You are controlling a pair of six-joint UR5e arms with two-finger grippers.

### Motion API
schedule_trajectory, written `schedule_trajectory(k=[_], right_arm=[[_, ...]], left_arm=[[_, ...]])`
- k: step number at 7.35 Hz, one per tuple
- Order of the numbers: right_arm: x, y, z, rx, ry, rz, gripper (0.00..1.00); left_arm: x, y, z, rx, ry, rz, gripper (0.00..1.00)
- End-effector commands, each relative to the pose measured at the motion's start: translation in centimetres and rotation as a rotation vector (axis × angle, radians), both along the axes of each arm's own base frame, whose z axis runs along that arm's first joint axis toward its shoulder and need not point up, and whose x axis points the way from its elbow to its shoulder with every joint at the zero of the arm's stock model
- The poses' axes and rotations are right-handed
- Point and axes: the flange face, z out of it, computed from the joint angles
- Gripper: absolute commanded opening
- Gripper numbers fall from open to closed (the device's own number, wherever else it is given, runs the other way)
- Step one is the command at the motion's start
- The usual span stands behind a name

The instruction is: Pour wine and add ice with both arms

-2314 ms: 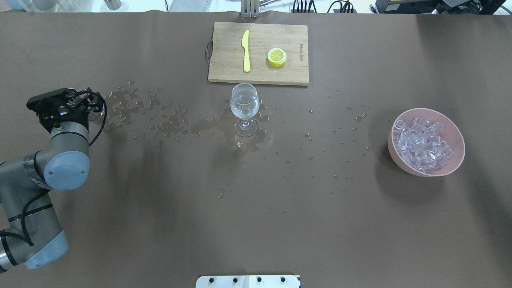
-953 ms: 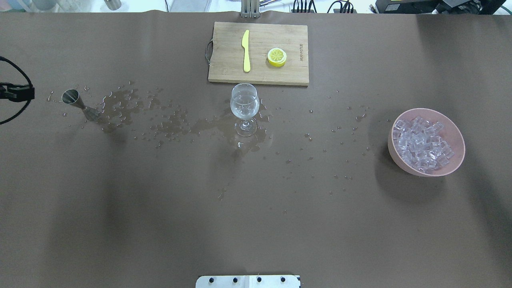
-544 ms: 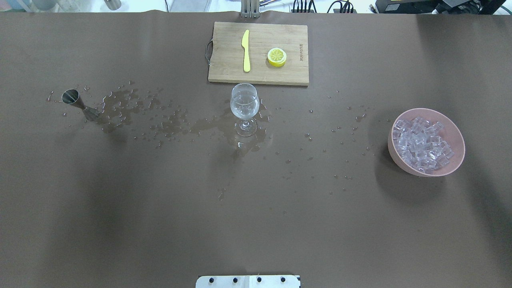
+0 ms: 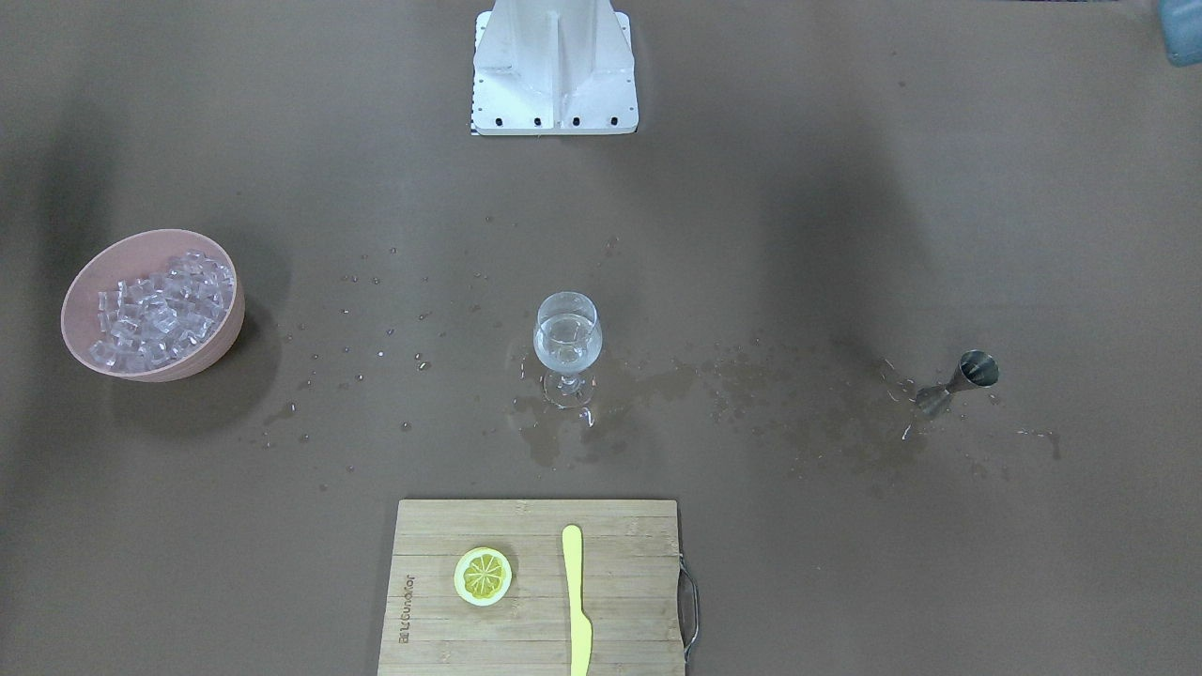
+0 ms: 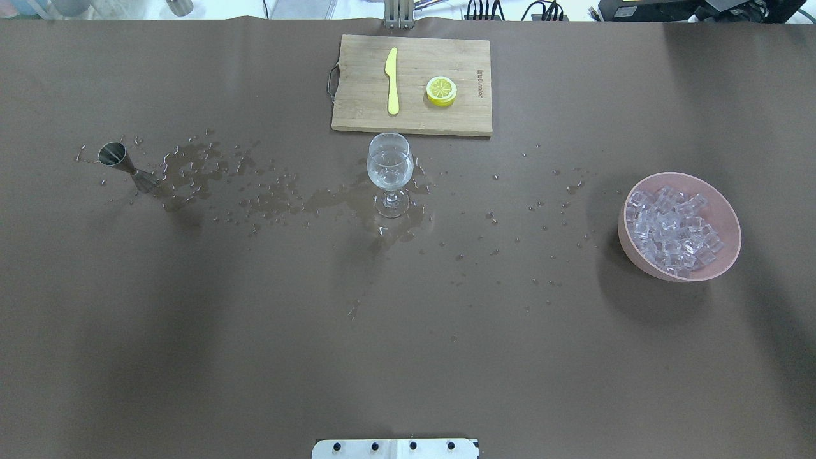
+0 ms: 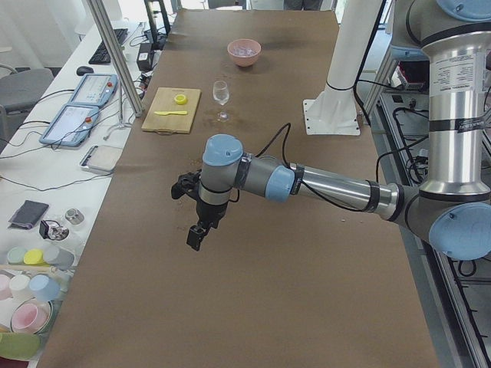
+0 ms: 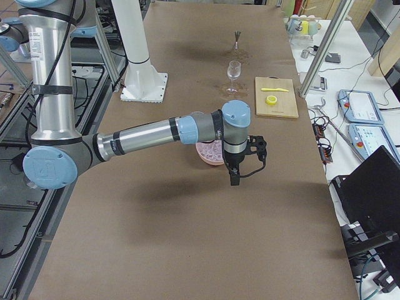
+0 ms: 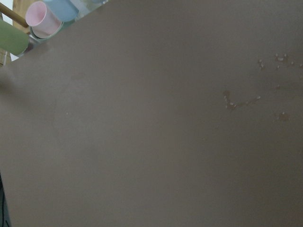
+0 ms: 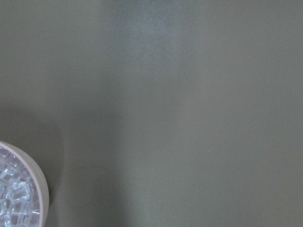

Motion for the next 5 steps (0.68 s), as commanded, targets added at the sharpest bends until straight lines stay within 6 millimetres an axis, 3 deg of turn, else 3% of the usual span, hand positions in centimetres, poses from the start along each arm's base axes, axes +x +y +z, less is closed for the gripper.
schedule_trajectory(k=[1, 2, 3, 4, 5], right_arm=[[0.0, -0.4, -0.8, 0.037, -0.003, 0.0, 1.0], [-0.1, -0.6, -1.3, 0.066, -0.01, 0.003, 1.0], [-0.2, -0.5, -1.6, 0.069, -0.031, -0.002, 1.0], [-1.1, -0.2, -3.7, 0.058, -0.066, 0.03, 1.0], [-5.8, 0.7, -7.9, 0.008, -0.095, 0.075, 1.0]], left_arm=[[-2.1, 2.1, 7.0, -0.162, 0.011, 0.041, 0.98], [-3.2, 3.1, 7.4, -0.244, 0.159, -0.092, 0.98], [-2.5, 6.2, 8.8, -0.318, 0.328, -0.13, 0.98], [-2.6, 6.4, 7.9, -0.358, 0.372, -0.196, 0.98], [-2.7, 6.2, 7.1, -0.363, 0.371, -0.219, 0.98]])
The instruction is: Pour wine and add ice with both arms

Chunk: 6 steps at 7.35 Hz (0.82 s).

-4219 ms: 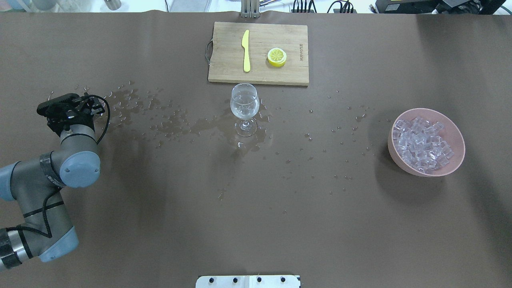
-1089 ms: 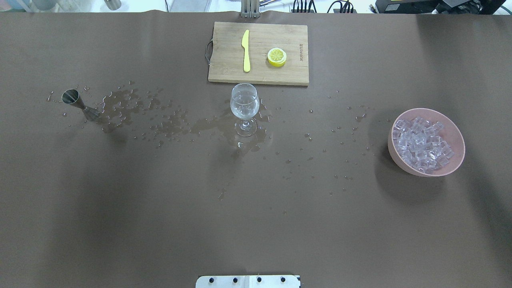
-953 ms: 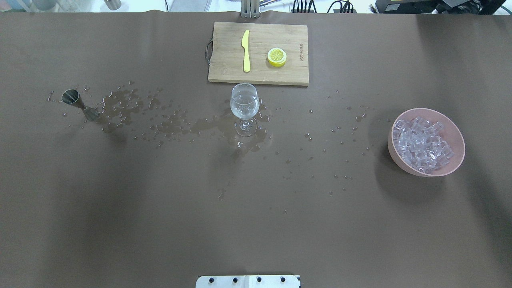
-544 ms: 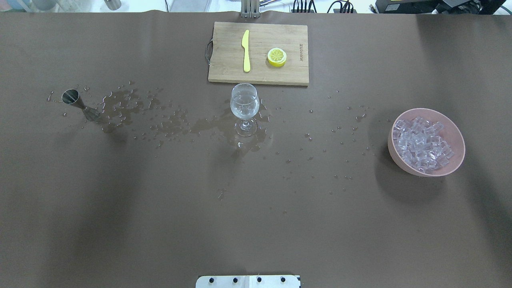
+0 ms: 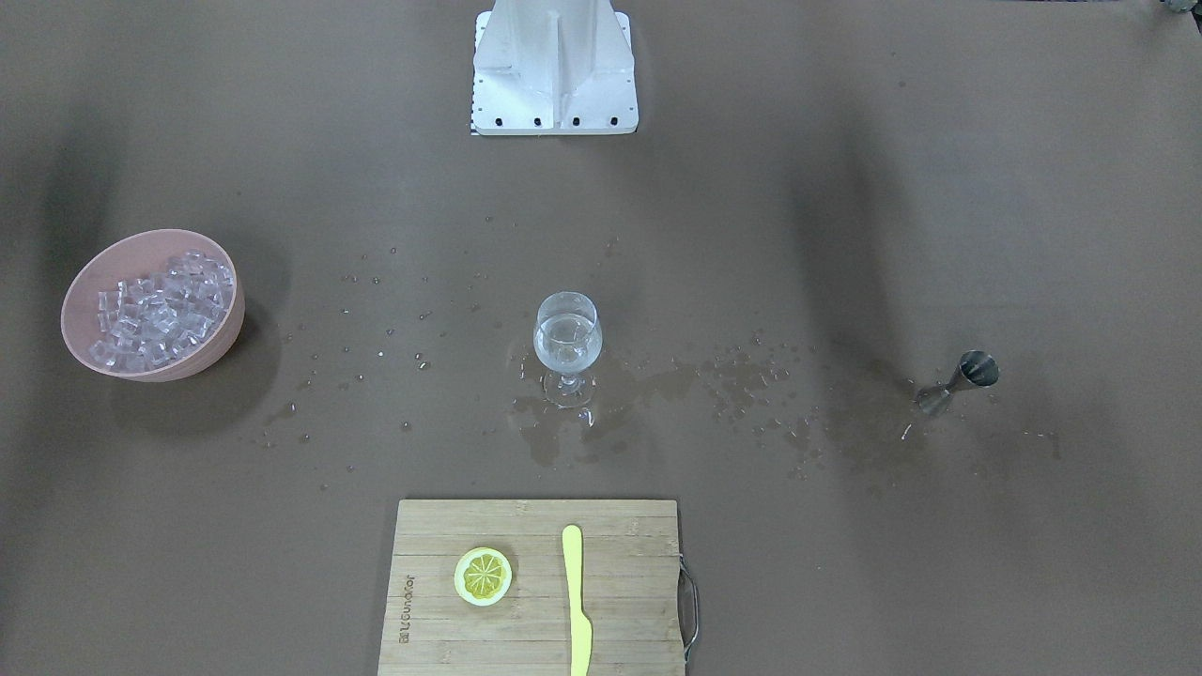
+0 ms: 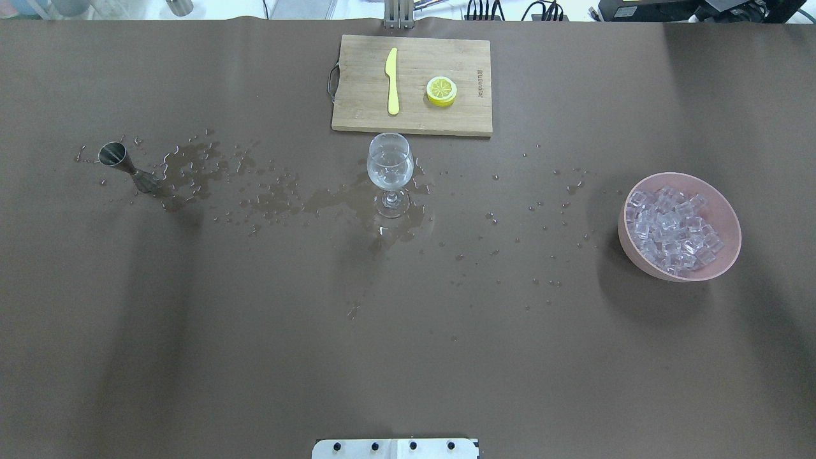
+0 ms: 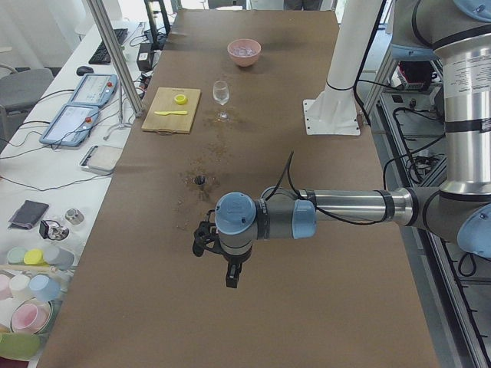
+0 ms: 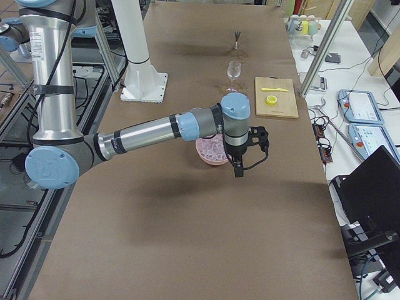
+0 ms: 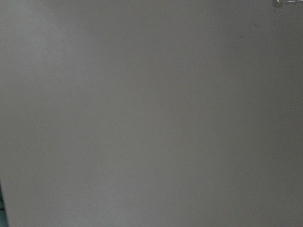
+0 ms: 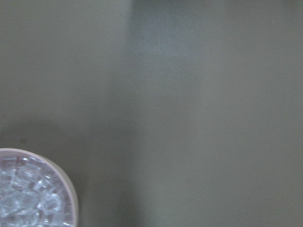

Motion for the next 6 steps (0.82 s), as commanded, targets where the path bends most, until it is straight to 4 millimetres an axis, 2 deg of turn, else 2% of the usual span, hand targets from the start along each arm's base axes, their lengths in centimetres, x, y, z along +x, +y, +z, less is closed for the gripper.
schedule_trajectory(k=[1, 2, 3, 4, 5, 6], right_arm=[[-9.4, 2.4, -7.0, -0.074, -0.022, 0.063, 1.0], [-14.4, 3.8, -9.2, -0.112, 0.0, 0.109, 1.0], [-19.7, 4.9, -10.0, -0.119, 0.023, 0.136, 1.0], [-23.2, 6.0, -10.0, -0.049, 0.044, 0.096, 1.0], [-24.5, 6.8, -9.7, -0.025, 0.035, 0.071, 1.0], [-24.5, 7.3, -8.3, -0.034, 0.063, 0.069, 1.0]], left_arm=[[0.0, 0.3, -0.8, -0.035, 0.034, -0.048, 0.98], [0.0, 0.2, -0.8, -0.017, 0.033, -0.048, 0.98], [0.0, 0.4, -0.6, 0.002, 0.031, -0.048, 0.98], [0.0, 0.3, -0.6, 0.006, 0.029, -0.048, 0.98], [0.0, 0.3, -0.6, 0.006, 0.029, -0.048, 0.98], [0.0, 0.3, -0.6, 0.006, 0.029, -0.048, 0.98]])
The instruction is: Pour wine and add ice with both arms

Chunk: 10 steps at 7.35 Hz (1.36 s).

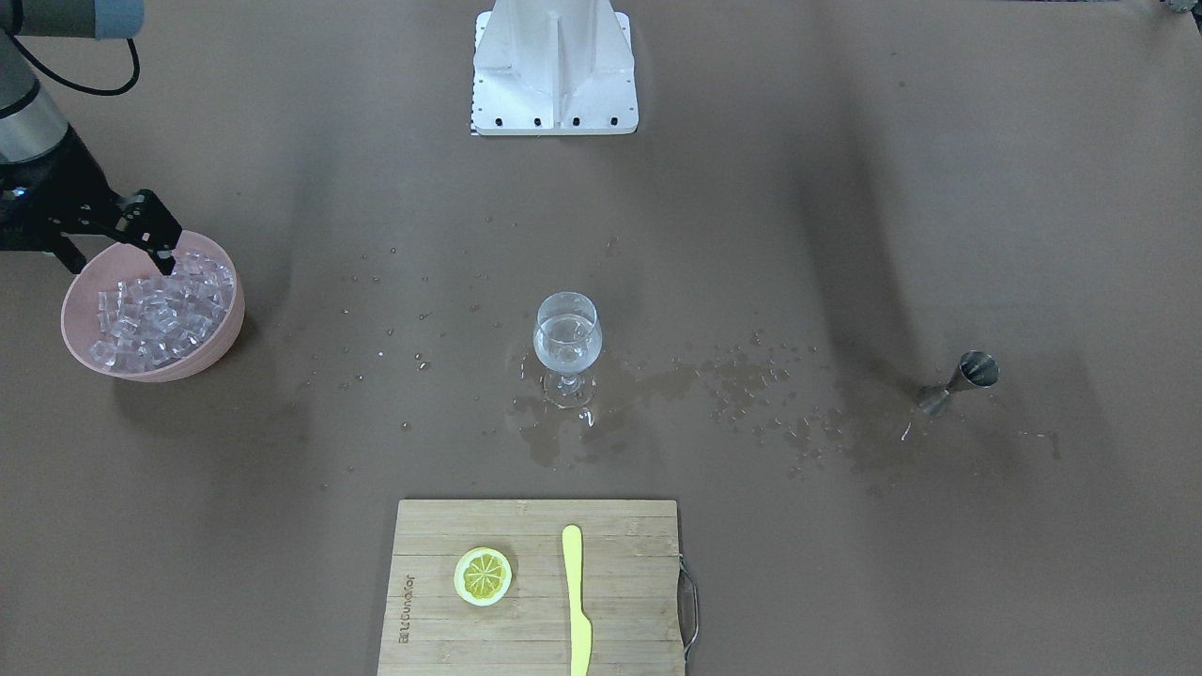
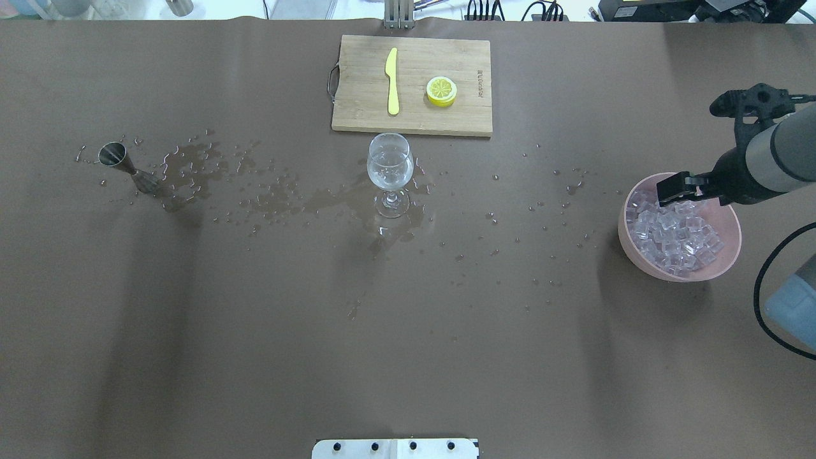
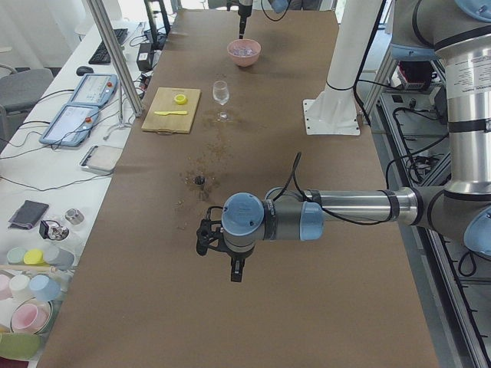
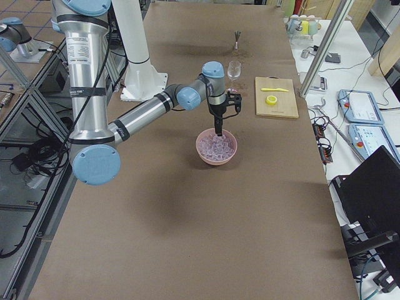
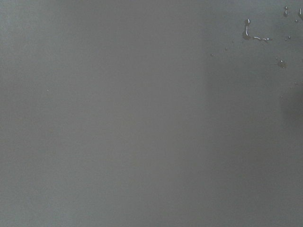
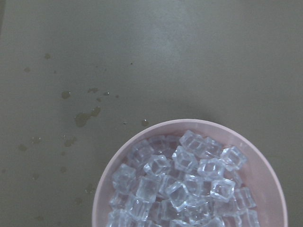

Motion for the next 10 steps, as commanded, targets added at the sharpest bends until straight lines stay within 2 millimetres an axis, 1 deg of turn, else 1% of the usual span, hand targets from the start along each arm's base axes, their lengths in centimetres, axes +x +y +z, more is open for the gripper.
schedule_trajectory(k=[1, 2, 3, 4, 5, 6, 8, 10], right_arm=[[-1.7, 0.7, 3.4, 0.017, 0.076, -0.019, 1.0], [-2.5, -0.1, 5.5, 0.036, 0.068, -0.017, 0.97], [-2.9, -0.4, 6.8, 0.063, 0.04, -0.013, 0.87], [-3.1, -0.6, 6.6, 0.067, 0.027, -0.012, 0.71], [-3.0, -0.5, 6.9, 0.063, 0.03, -0.015, 0.56], [-3.0, -0.5, 6.9, 0.062, 0.029, -0.013, 0.5], [-3.1, -0.5, 7.3, 0.055, 0.034, -0.014, 0.49], [-3.4, -0.6, 7.7, 0.05, 0.041, -0.02, 0.52]], left_arm=[[-0.1, 0.0, 0.0, 0.003, 0.0, -0.002, 0.98], [0.0, 0.0, 0.0, 0.006, -0.001, 0.0, 0.98], [-0.1, 0.0, -0.1, 0.015, -0.003, -0.002, 0.98], [-0.1, 0.1, 0.0, 0.013, -0.002, -0.002, 0.98], [-0.1, 0.1, 0.0, 0.015, -0.002, -0.002, 0.98], [-0.1, 0.1, 0.0, 0.013, -0.002, -0.002, 0.98], [0.0, 0.1, 0.1, 0.024, -0.004, 0.0, 0.98], [0.0, 0.1, 0.3, 0.022, -0.003, 0.0, 0.98]])
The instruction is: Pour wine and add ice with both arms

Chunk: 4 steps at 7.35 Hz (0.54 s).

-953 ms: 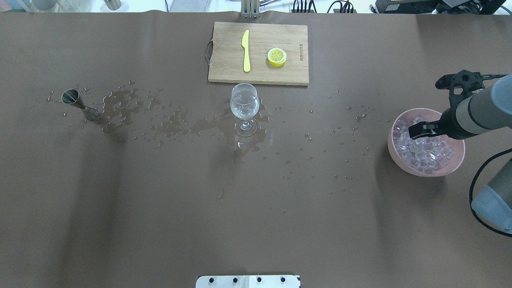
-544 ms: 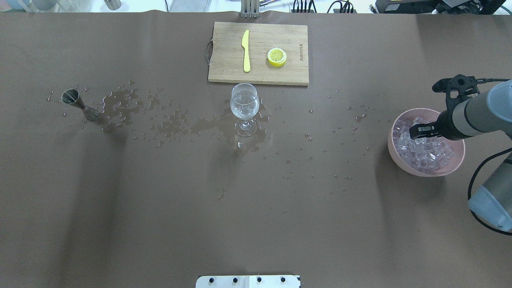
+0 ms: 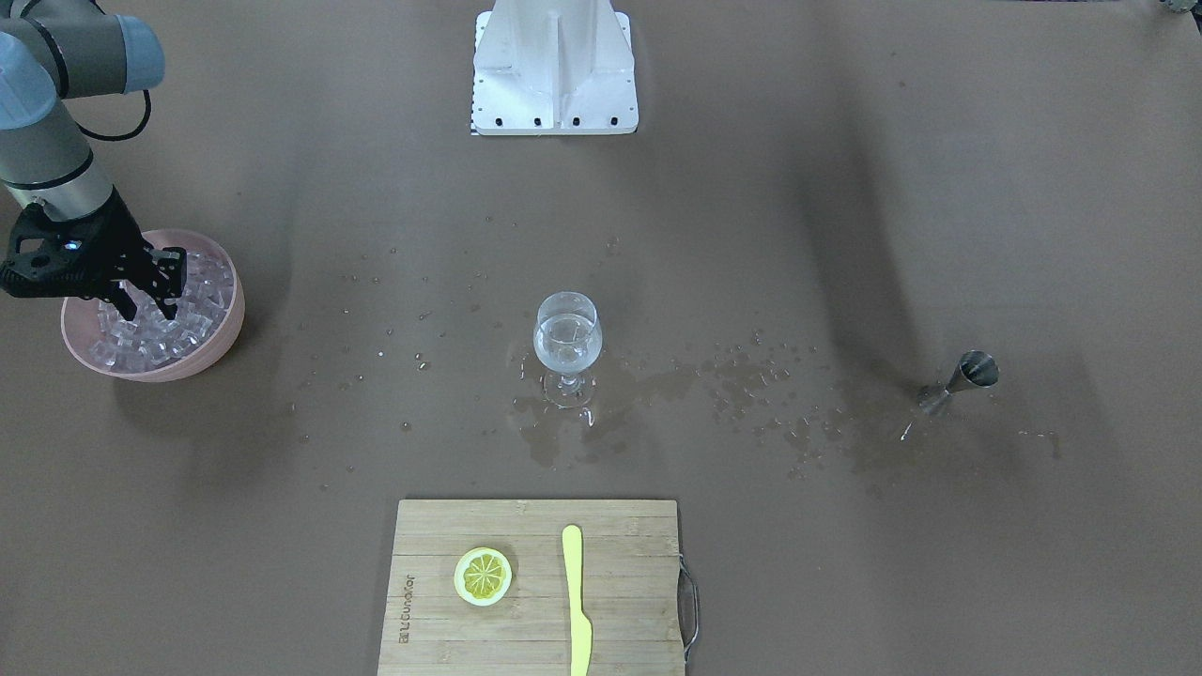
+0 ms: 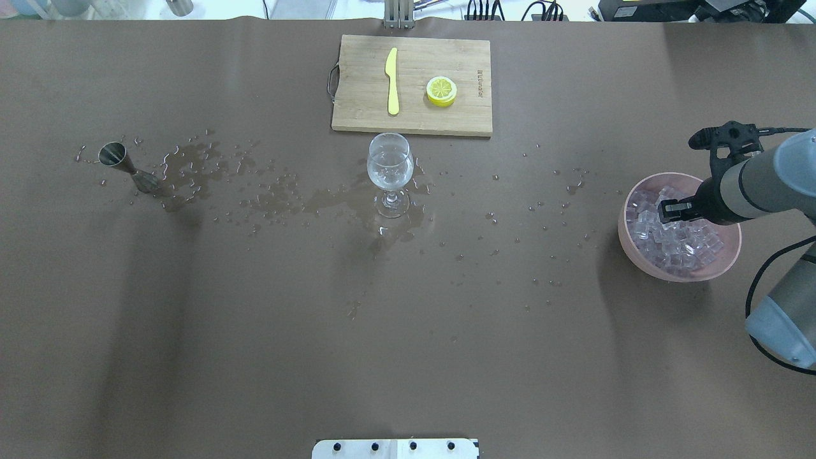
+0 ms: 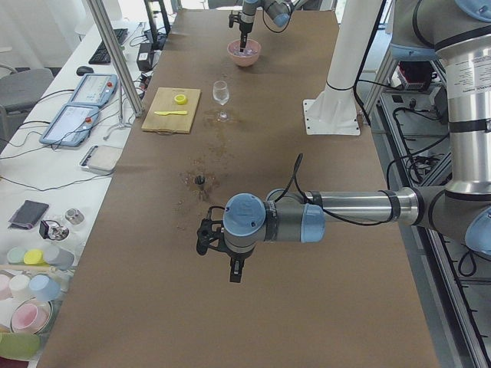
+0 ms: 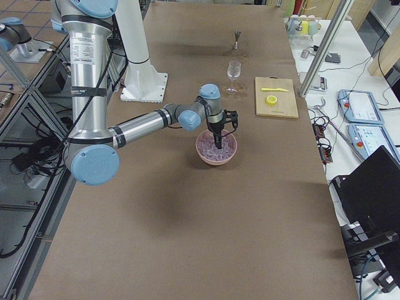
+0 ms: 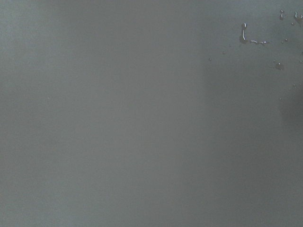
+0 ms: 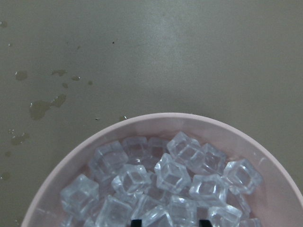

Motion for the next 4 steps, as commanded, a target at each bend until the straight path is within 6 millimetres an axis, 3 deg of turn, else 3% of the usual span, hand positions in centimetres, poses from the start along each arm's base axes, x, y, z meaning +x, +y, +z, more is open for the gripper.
schedule_trajectory(k=[1, 4], right_arm=[[-0.55, 0.21, 0.26, -0.004, 0.004, -0.009, 0.53], [-1.3, 0.52, -0.05, 0.0, 0.0, -0.022, 0.53]], left_arm=[[0.02, 0.03, 0.37, -0.004, 0.001, 0.0, 0.98], [0.01, 0.01, 0.69, -0.011, 0.002, -0.001, 0.98]])
